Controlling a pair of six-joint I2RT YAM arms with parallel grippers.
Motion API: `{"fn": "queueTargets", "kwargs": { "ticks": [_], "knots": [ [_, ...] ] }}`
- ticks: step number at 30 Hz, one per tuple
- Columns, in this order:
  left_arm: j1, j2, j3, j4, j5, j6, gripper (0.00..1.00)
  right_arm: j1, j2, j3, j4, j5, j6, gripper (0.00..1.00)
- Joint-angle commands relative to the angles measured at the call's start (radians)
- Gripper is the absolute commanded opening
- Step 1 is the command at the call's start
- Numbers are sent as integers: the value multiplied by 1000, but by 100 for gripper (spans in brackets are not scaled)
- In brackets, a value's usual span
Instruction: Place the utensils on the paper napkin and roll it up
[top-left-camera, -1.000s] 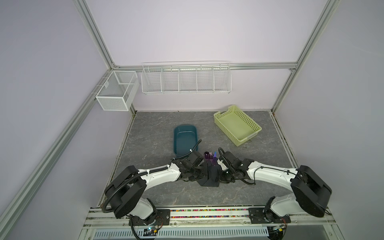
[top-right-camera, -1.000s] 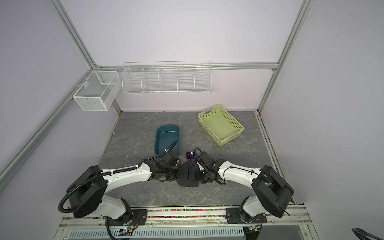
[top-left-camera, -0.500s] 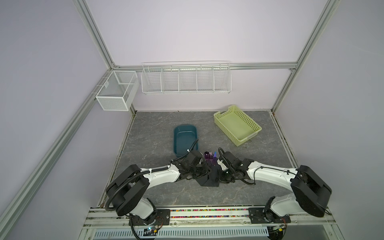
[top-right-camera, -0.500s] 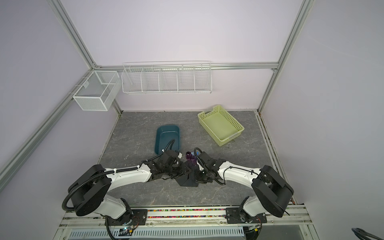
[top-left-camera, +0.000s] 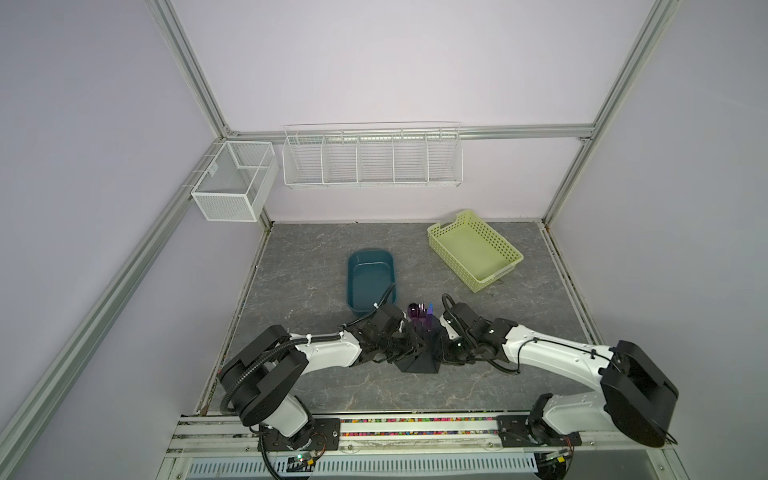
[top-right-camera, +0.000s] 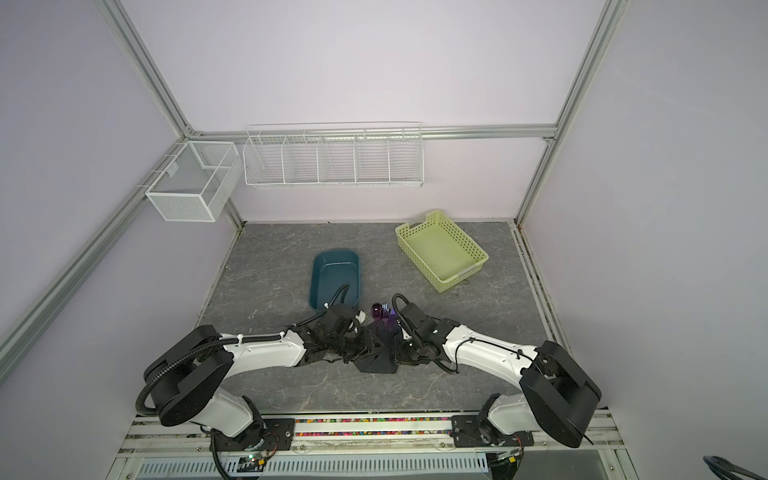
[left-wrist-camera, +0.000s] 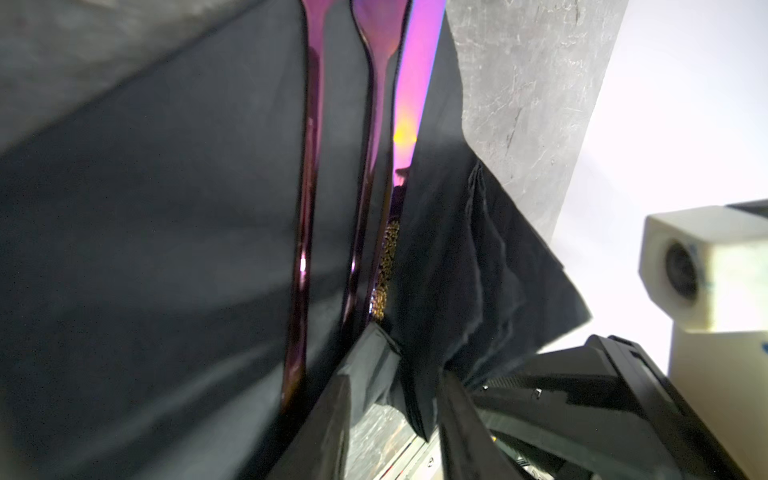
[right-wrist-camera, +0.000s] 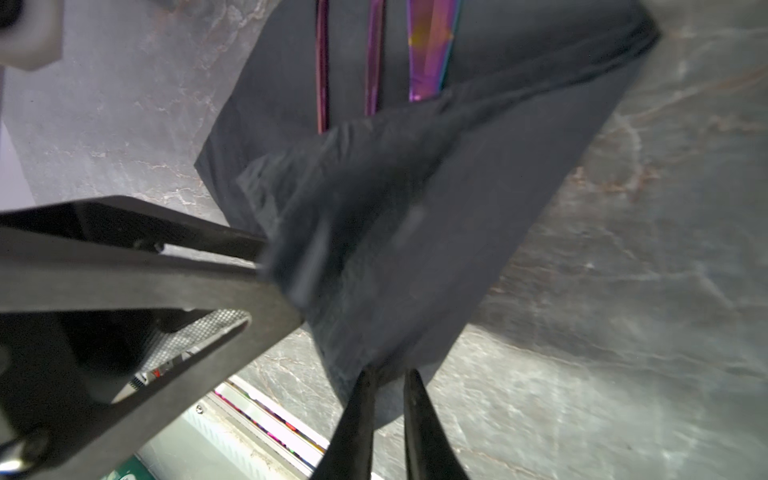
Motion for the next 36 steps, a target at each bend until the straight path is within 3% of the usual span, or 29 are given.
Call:
{"fn": "queueTargets", "kwargs": {
  "ticks": [1, 15, 20, 29, 36],
  "knots": [
    [-5, 25, 0, 93, 28, -40, 37, 6, -13, -24, -27, 22, 19, 18],
    [-4, 12, 78, 0, -41, 49, 38, 7, -16, -36, 48, 14, 10, 15],
    [3, 30, 90, 54, -14, 60, 40, 6, -13, -42, 85, 5, 10, 15],
    [6, 89, 104, 108, 18, 89, 54, 7, 5, -41, 116, -13, 8, 15],
    [13, 112, 96, 144, 29, 79, 57, 6, 18, -36, 116, -18, 6, 14]
  ]
}}
